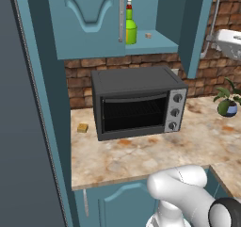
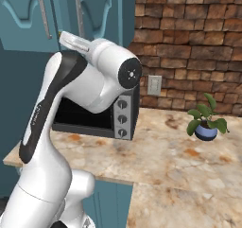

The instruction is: Pick the sponge and spray from the cabinet and place them on the counter.

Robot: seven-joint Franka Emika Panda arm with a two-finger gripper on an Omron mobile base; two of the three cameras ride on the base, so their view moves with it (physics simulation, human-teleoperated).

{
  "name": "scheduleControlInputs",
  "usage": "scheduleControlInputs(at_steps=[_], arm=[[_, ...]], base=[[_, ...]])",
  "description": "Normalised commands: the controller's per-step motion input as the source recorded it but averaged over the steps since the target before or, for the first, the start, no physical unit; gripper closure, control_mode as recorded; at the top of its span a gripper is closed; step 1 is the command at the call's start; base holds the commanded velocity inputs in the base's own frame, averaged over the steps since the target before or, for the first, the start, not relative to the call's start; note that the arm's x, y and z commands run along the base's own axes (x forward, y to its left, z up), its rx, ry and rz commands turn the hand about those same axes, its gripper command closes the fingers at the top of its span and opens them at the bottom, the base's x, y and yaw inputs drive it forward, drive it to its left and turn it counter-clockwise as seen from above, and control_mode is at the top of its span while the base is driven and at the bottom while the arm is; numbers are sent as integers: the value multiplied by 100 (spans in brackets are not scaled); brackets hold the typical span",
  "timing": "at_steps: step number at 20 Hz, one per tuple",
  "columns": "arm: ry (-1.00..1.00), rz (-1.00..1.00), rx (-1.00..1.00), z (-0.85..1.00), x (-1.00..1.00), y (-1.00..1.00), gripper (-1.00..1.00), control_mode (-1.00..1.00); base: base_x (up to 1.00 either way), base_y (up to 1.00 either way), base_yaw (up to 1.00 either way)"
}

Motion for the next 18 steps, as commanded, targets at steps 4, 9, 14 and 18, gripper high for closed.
scheduleControlInputs(at_steps=[4, 9, 14, 18], arm=[[-10, 0, -16, 24, -44, -13, -100, -100], [-17, 6, -7, 7, -76, -6, -100, -100], [-20, 1, -9, 0, -91, 40, -100, -100], [-9, -2, -16, 1, -53, 82, -100, -100]], base=[[0, 0, 0], [0, 0, 0], [0, 0, 0], [0, 0, 0]])
